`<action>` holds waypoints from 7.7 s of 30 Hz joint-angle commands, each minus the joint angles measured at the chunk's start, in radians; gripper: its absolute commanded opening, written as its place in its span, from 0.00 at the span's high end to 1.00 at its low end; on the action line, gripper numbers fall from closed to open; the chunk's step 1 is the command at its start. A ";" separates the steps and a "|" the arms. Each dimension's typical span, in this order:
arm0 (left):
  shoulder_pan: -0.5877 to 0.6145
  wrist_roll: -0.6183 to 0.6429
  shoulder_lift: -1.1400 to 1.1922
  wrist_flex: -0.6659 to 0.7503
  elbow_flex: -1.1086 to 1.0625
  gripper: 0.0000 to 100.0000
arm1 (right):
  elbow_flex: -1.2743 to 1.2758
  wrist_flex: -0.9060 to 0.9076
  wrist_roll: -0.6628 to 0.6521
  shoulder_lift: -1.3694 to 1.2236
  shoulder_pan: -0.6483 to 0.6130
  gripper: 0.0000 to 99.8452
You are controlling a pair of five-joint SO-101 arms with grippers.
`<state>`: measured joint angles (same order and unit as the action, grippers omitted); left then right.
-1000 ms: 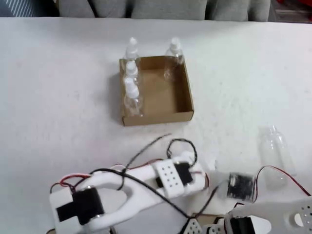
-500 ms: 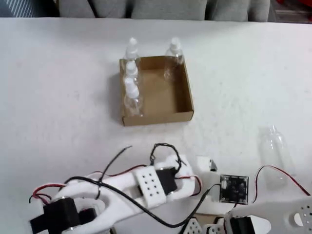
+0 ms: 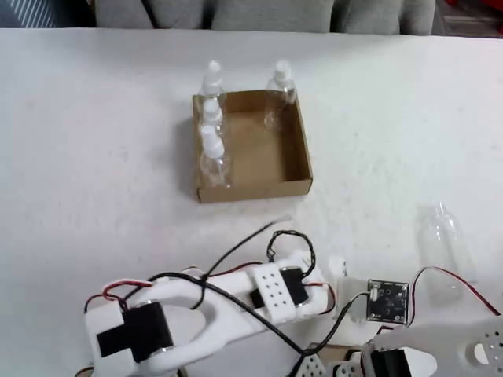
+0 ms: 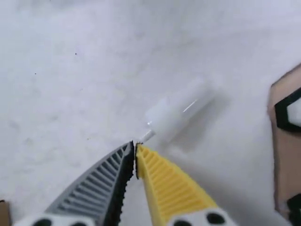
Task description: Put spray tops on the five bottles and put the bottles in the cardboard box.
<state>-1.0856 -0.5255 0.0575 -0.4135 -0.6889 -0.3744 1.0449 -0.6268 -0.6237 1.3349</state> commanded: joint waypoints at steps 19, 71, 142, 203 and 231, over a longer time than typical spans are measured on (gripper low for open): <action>0.122 -0.114 -0.001 -0.020 0.080 0.80 | -0.041 0.012 -0.009 0.012 -0.001 0.83; 0.252 0.368 0.147 -0.175 0.264 0.98 | -0.041 0.007 -0.011 0.012 -0.004 0.83; 0.400 0.365 -0.467 -0.229 -0.299 0.98 | 0.512 0.225 -0.203 0.472 -0.716 0.76; 0.400 0.267 -0.473 -0.229 -0.305 0.98 | 0.373 0.306 -0.557 0.305 -0.688 0.77; 0.337 0.241 -0.478 -0.448 -0.236 0.93 | 0.288 0.463 -0.517 0.456 -0.506 0.98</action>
<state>-0.7020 -0.2478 -0.3659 -0.7403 -0.9943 -0.0476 1.5006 -1.1469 -0.2202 0.8055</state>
